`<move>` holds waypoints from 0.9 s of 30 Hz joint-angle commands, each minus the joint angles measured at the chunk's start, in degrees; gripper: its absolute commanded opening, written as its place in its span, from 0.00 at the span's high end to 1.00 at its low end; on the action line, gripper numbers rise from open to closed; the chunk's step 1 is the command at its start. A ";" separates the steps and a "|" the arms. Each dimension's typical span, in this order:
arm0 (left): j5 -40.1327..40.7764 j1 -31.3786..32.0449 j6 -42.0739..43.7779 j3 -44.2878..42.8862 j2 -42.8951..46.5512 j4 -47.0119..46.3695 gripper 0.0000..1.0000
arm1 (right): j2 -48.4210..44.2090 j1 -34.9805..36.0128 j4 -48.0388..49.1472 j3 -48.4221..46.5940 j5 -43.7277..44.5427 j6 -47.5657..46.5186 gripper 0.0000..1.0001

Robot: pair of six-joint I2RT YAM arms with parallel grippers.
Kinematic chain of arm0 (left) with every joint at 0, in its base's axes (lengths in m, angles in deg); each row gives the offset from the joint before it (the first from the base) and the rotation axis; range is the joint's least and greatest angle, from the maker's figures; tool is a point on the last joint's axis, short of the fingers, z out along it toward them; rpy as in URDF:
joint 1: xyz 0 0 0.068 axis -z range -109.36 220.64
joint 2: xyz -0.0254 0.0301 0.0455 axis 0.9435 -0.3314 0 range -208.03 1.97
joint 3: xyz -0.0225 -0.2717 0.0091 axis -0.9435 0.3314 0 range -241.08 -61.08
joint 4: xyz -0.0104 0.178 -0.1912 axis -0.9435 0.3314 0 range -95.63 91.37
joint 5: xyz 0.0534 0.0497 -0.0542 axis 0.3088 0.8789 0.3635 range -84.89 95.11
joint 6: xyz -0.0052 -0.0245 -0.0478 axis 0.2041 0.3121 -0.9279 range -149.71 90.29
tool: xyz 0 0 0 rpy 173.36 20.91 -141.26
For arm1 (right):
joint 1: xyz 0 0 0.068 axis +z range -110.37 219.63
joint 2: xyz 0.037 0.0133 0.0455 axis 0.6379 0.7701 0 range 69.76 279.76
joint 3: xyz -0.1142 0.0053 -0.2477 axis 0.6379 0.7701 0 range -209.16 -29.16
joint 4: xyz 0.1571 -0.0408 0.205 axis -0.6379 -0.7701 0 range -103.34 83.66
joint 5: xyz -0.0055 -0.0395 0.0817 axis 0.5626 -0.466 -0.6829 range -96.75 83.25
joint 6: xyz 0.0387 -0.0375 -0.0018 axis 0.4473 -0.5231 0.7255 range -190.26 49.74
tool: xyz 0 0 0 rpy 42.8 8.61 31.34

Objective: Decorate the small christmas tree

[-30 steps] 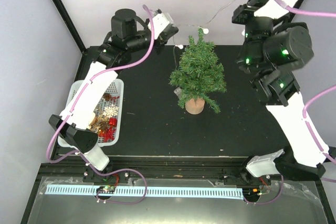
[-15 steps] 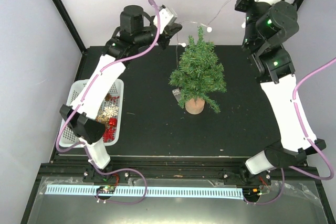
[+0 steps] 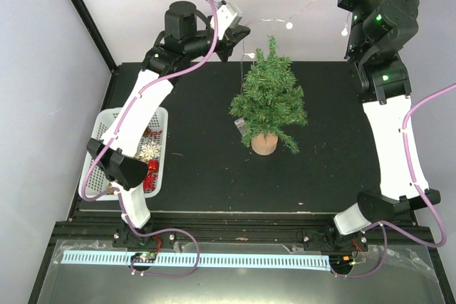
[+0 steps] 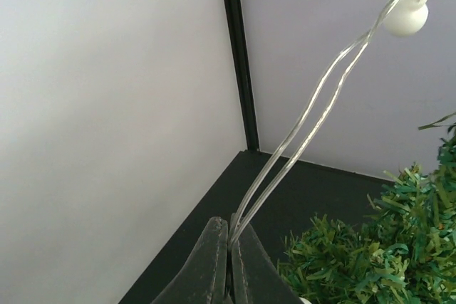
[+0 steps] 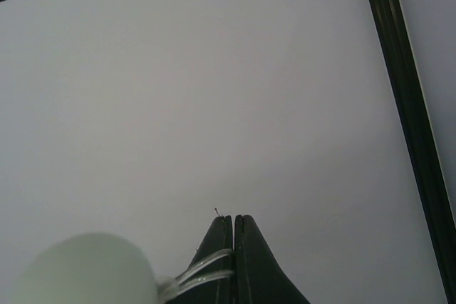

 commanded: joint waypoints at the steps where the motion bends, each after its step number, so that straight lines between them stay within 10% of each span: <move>1: -0.22 -0.06 -0.95 -1.96 -2.36 1.12 0.98 | 2.14 -1.20 -1.03 1.44 0.19 1.86 0.99; 27: 1.89 2.42 0.43 -3.12 -11.93 2.07 0.99 | -8.80 -8.66 -2.17 37.15 12.99 12.83 0.99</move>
